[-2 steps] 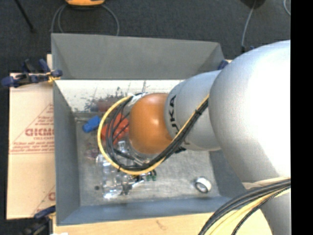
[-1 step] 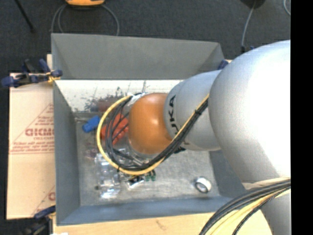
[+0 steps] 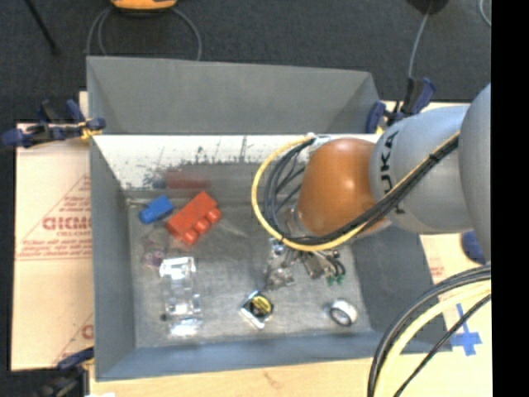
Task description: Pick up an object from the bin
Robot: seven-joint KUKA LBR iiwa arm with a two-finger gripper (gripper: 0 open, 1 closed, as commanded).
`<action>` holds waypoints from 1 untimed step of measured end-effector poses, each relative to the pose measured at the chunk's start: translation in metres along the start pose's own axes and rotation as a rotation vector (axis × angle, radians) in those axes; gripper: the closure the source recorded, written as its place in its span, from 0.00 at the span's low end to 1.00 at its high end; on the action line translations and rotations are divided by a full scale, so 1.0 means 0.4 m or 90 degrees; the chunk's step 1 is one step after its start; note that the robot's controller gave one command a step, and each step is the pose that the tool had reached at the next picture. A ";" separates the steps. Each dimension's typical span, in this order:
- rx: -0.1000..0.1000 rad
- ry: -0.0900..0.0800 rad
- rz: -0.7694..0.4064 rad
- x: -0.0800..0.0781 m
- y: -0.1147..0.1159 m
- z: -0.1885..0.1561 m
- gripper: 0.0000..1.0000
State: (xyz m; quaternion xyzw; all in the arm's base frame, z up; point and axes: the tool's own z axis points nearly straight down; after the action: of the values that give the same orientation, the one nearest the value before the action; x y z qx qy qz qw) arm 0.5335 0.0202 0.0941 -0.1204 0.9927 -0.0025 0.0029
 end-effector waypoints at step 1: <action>-0.003 0.001 -0.003 -0.001 0.014 0.002 0.00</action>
Offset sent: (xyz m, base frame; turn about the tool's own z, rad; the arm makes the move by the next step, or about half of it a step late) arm 0.0000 0.0000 0.0000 0.0000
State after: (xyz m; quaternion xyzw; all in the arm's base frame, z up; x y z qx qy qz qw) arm 0.5326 0.0256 0.0934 -0.1229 0.9924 -0.0004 0.0020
